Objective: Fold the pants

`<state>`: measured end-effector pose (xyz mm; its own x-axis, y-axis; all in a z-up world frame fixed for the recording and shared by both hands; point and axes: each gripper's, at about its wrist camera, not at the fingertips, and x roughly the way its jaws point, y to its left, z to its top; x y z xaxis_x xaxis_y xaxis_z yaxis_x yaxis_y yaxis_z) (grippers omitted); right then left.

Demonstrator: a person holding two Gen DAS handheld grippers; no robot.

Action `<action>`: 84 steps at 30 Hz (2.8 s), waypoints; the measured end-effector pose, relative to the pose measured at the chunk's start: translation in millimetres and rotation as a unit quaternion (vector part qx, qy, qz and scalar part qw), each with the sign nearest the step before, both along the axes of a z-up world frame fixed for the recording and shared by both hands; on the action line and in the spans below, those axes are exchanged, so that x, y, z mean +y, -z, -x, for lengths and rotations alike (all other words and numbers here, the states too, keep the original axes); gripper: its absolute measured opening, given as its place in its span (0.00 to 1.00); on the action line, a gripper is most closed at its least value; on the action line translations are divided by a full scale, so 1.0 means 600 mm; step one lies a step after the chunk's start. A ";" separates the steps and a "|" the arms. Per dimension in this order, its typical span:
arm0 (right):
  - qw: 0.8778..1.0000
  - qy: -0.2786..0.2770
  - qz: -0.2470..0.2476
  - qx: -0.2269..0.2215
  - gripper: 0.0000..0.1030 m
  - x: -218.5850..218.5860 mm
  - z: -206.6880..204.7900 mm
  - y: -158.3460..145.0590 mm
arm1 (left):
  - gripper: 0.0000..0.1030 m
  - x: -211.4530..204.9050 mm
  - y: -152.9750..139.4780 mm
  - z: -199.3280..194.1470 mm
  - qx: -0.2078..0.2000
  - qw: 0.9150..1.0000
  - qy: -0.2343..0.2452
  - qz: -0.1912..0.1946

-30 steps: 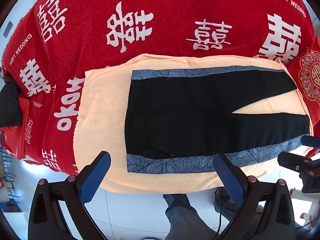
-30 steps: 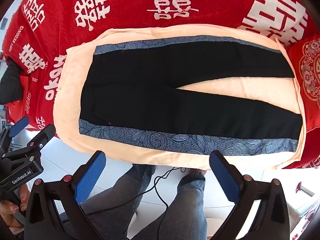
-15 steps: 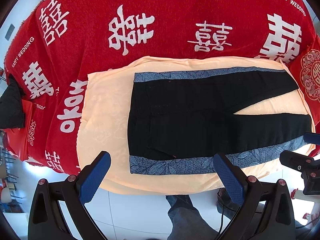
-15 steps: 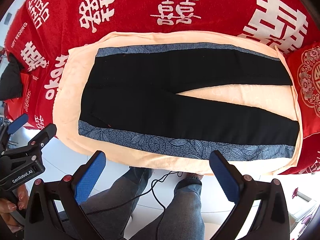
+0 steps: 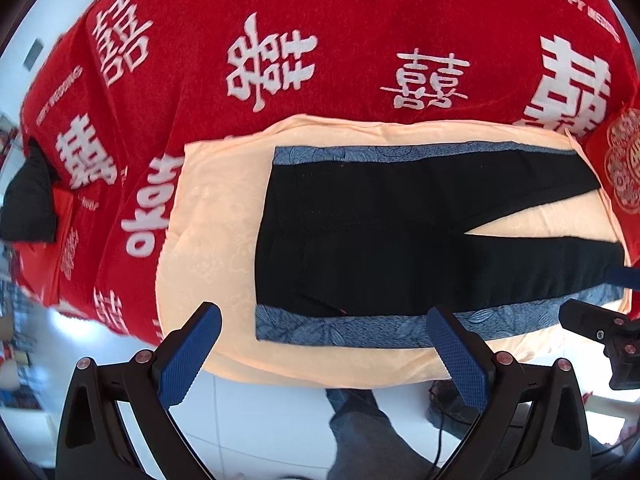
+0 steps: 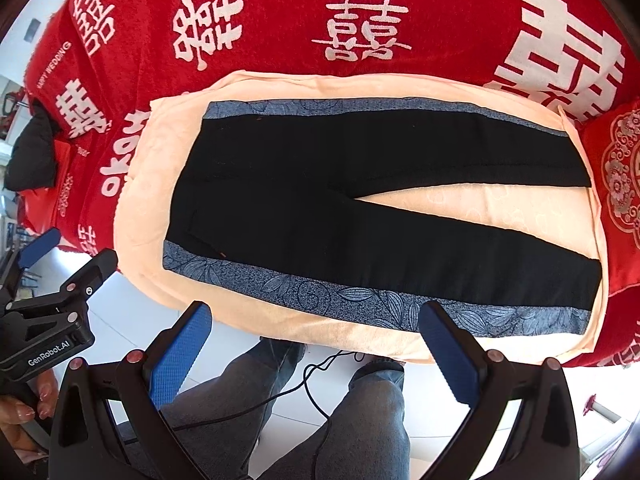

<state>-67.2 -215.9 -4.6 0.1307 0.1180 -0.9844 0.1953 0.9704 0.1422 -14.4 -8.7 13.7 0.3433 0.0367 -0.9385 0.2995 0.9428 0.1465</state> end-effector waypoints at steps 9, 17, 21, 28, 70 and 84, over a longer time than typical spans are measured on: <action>0.999 -0.032 -0.026 0.020 1.00 -0.045 0.026 0.018 | 1.00 -0.007 0.012 0.044 0.032 0.995 -0.093 -0.008; 0.998 0.012 -0.058 0.032 1.00 -0.039 0.030 0.081 | 1.00 0.036 0.068 0.038 0.065 0.993 -0.093 0.042; 0.990 0.056 -0.123 0.030 1.00 -0.026 0.041 0.149 | 1.00 0.097 0.153 0.014 0.100 0.980 -0.126 0.113; 0.943 0.138 -0.303 0.014 1.00 0.006 0.077 0.321 | 1.00 0.164 0.324 0.009 0.141 0.958 -0.172 0.180; 0.885 0.175 -0.412 -0.127 0.05 -0.204 -0.072 0.268 | 0.29 0.096 0.260 -0.182 0.049 0.930 -0.112 0.347; 0.952 0.072 -0.296 -0.010 0.08 -0.282 -0.422 0.440 | 0.29 -0.024 0.429 -0.454 0.061 0.959 -0.167 0.221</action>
